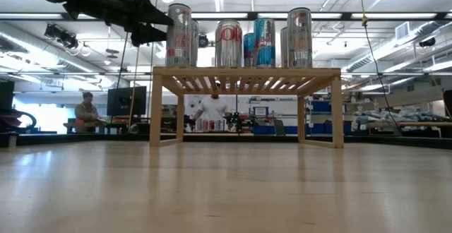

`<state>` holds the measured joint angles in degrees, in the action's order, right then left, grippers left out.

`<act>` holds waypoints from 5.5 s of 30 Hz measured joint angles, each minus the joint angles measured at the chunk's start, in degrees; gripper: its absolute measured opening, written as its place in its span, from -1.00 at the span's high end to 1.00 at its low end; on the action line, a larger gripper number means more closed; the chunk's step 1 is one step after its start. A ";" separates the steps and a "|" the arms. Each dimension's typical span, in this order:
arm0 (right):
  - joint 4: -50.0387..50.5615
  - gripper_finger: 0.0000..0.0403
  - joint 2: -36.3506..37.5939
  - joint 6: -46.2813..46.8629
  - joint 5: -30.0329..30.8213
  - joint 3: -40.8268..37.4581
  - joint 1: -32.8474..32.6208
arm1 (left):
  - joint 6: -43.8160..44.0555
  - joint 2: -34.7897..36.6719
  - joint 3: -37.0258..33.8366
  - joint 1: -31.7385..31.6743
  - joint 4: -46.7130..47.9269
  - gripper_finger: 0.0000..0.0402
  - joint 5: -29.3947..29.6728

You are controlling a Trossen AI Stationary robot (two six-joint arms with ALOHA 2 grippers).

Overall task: Place canned beverage on shelf
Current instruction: Put the white pink soda can on the shelf aligned with the other white pink soda can

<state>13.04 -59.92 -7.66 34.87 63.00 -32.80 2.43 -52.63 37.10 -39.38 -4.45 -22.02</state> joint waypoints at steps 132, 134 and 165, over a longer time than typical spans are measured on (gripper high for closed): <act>3.74 -0.95 -0.07 3.23 -0.45 0.00 -0.02 | -10.11 -17.76 40.26 9.18 44.44 -0.29 10.82; 3.74 -0.95 -0.07 3.23 -0.44 0.00 -0.01 | -11.07 -17.76 40.23 8.52 44.46 -0.29 7.87; 3.30 -0.95 -0.07 3.65 -0.46 -0.02 -0.02 | -19.37 -18.63 40.15 7.45 42.46 -0.29 5.60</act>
<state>16.34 -59.99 -4.01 34.41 62.98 -32.82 -16.94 -71.26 77.25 -31.92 38.01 -16.42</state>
